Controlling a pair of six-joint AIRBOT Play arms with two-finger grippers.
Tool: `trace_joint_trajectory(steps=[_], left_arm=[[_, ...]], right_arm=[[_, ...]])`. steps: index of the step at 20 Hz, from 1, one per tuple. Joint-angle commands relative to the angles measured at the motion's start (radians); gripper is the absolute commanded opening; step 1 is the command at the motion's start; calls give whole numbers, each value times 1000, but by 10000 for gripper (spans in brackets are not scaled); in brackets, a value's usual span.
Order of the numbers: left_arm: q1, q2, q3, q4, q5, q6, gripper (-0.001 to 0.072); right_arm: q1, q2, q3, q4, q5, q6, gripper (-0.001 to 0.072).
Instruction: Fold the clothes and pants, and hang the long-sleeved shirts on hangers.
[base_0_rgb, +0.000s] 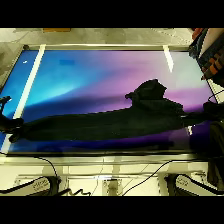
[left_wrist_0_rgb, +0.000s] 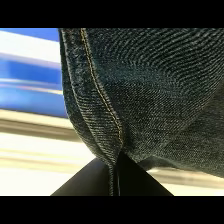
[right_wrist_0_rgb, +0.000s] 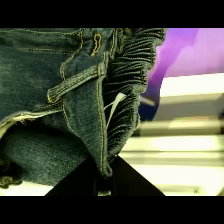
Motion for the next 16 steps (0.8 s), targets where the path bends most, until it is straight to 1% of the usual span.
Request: trace_joint_trajectory(steps=[1,5,7,9,11,12,13,14,15,16], left_arm=[[1,-27,0,60,0,42,25],[1,-105,0,61,5,44,25],[1,-142,1,61,15,43,25],[1,-164,1,76,24,43,25],[1,-171,1,107,34,43,26],[1,-171,1,118,42,43,31],[2,-171,1,121,47,43,127],[1,-171,1,120,49,43,408],[1,-171,2,123,63,34,643],[1,-170,3,138,78,18,646]], right_arm=[[1,5,-82,-18,20,0,38],[1,32,-357,-25,36,0,38],[1,42,-472,-32,22,0,38],[1,42,-532,-38,13,0,38],[1,42,-542,-38,-14,0,39],[1,42,-542,-37,-33,1,51],[1,42,-542,-37,-56,1,185],[1,42,-542,-37,-70,1,443],[1,42,-542,-37,-78,1,720],[1,42,-542,-38,-85,2,692]])
